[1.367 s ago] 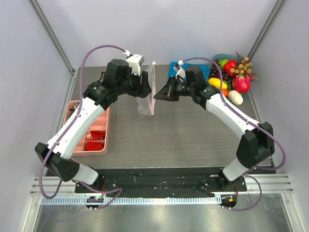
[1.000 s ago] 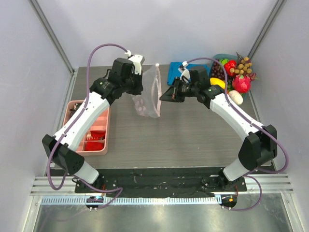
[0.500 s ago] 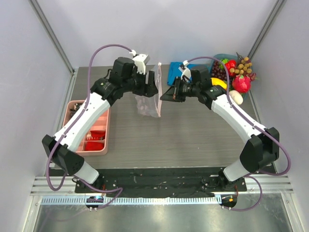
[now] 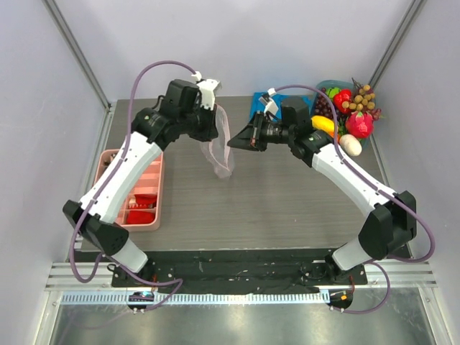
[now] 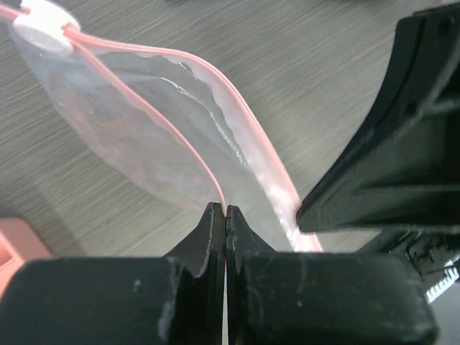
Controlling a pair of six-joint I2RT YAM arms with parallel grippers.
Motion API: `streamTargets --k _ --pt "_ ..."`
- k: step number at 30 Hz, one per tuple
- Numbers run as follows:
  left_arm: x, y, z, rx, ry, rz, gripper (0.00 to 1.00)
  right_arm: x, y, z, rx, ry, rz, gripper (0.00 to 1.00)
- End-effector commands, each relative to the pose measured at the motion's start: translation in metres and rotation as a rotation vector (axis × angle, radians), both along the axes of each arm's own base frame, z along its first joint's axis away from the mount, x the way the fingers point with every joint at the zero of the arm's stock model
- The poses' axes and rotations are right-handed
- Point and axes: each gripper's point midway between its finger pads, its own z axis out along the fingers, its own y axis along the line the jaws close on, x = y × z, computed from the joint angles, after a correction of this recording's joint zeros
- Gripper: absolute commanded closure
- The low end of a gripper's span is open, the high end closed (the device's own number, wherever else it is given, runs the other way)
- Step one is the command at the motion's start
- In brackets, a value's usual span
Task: Place the food in the zip-top bag and seal the zipper
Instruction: Open the zipper of the food storage bag.
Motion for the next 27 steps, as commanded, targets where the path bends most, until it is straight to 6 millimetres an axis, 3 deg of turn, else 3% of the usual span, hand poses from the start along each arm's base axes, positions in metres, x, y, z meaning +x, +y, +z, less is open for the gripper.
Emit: streamTargets --k 1,3,8,11,14,16,20,22,27 --pt "-0.041 0.029 0.041 0.047 -0.042 -0.067 1.0 -0.021 0.005 0.054 0.198 0.0 0.029 0.99" --pt "-0.041 0.027 0.038 0.068 -0.017 -0.085 1.0 -0.024 0.002 0.037 0.173 0.014 0.029 0.99" --pt "-0.034 0.002 -0.012 0.118 0.158 -0.154 1.0 -0.021 -0.016 -0.015 0.077 0.082 -0.005 0.99" --pt "-0.02 -0.014 -0.034 0.111 0.228 -0.158 1.0 -0.013 -0.039 -0.046 -0.032 0.078 -0.05 0.99" --pt "-0.014 -0.029 -0.042 0.068 0.251 -0.175 1.0 -0.006 -0.068 -0.066 -0.156 0.036 -0.118 0.99" --pt "-0.01 -0.027 -0.054 0.073 0.257 -0.154 1.0 0.0 -0.092 -0.082 -0.264 0.012 -0.176 0.99" --pt "0.011 -0.018 -0.057 0.024 0.203 -0.099 1.0 0.01 -0.14 -0.117 -0.451 0.007 -0.26 0.99" --pt "0.012 -0.011 -0.054 0.005 0.2 -0.083 1.0 0.014 -0.155 -0.124 -0.502 -0.009 -0.285 0.99" --pt "-0.004 -0.013 -0.052 -0.045 0.197 -0.13 1.0 0.012 -0.156 -0.131 -0.522 -0.025 -0.255 0.99"
